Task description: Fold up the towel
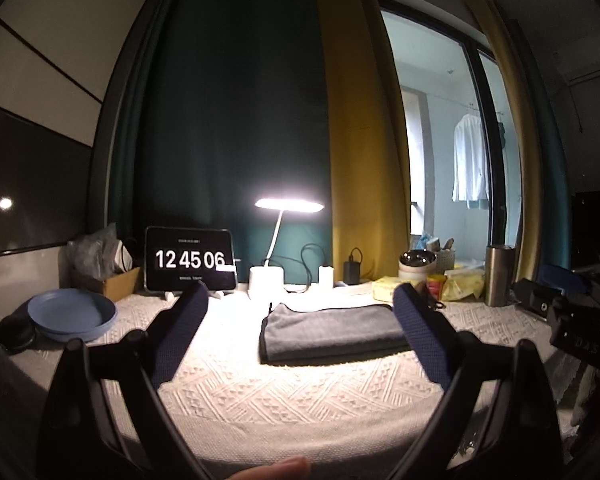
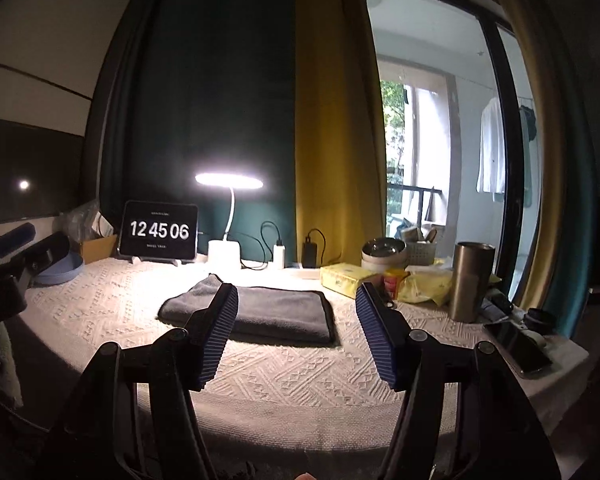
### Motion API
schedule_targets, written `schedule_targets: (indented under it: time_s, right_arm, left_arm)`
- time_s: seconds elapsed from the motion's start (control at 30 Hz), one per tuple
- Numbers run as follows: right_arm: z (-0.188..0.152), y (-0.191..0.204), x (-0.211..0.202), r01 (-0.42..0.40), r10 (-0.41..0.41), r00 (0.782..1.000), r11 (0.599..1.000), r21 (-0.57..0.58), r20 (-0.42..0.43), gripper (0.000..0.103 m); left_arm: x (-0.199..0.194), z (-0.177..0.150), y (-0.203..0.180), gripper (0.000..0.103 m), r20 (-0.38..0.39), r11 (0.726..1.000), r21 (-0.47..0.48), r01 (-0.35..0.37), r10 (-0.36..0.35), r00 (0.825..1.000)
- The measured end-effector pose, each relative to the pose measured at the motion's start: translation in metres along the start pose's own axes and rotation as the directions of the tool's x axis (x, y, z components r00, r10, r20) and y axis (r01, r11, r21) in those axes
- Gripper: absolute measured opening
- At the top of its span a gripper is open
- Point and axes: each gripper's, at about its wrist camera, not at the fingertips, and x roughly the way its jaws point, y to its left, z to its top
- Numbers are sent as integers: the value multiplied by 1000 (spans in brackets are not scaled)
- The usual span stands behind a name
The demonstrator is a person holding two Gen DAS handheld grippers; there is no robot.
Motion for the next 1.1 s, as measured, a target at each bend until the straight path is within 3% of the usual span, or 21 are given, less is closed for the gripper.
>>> schedule_targets:
  time_s: [1.1]
  right_arm:
    - [0,2,3,-10,10,1000,1000,1,-11,65]
  left_arm:
    - [0,1,-1,95,-11,1000,-3,-6,6,1000]
